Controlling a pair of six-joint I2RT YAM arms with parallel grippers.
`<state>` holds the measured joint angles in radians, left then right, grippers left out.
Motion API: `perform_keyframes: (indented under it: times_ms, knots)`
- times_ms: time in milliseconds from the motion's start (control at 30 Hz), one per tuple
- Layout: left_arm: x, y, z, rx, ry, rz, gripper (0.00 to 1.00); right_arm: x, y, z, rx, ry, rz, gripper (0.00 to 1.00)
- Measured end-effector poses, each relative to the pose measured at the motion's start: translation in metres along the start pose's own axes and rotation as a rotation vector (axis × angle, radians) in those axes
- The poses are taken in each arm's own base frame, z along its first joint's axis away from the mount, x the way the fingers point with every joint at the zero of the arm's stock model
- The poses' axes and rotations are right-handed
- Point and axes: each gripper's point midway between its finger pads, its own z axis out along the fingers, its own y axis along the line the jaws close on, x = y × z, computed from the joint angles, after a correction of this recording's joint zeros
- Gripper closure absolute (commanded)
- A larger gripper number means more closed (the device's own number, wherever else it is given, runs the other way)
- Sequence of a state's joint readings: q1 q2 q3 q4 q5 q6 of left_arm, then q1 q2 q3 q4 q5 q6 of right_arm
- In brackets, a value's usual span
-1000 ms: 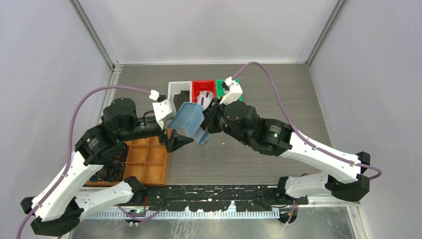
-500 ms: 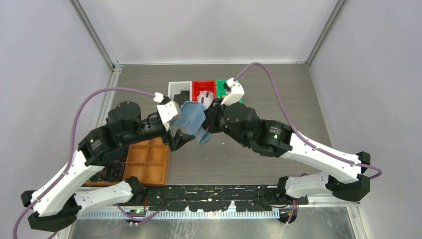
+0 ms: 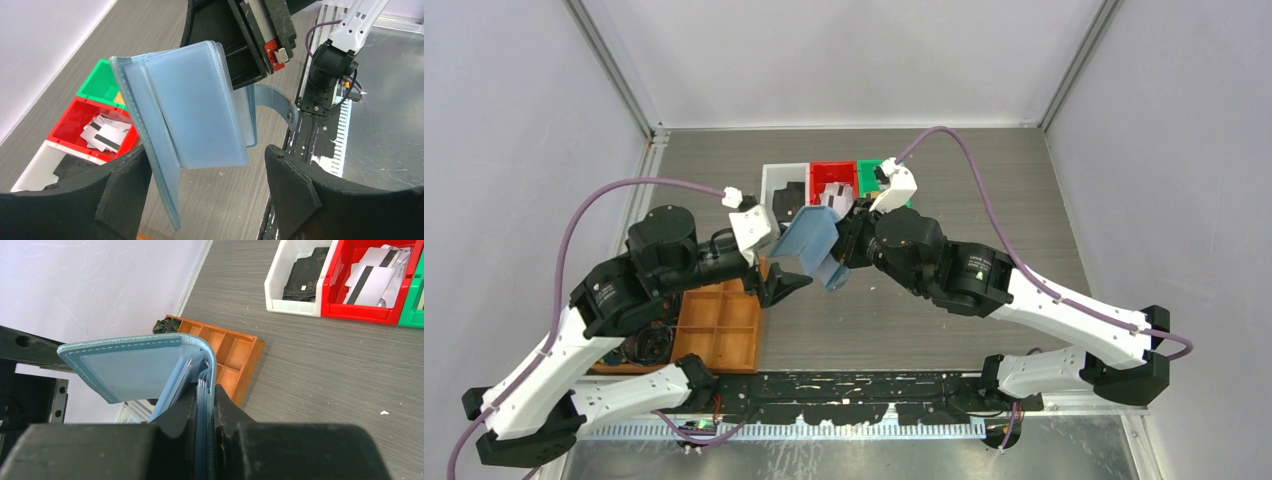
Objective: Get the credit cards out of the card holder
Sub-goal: Open the card holder at the center of the board.
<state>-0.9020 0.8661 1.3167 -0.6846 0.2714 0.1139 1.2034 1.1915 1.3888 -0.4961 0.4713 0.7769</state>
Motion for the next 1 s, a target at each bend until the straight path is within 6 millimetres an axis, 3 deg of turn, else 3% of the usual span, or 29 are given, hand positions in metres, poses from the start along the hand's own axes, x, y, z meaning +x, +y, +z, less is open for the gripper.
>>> perform_keyframes:
  times_ms: [233,600,1000]
  knots:
    - [0.008,0.002,0.013,0.004,0.039,-0.020,0.19,-0.001,-0.006,0.001,0.028,-0.013,-0.005,0.99]
    - [0.007,0.016,0.014,-0.068,0.029,-0.004,0.28,0.002,-0.004,0.003,0.032,-0.009,-0.012,0.99]
    - [-0.002,0.022,-0.002,-0.125,-0.027,0.030,0.38,-0.002,-0.005,0.000,0.031,-0.028,-0.005,0.99]
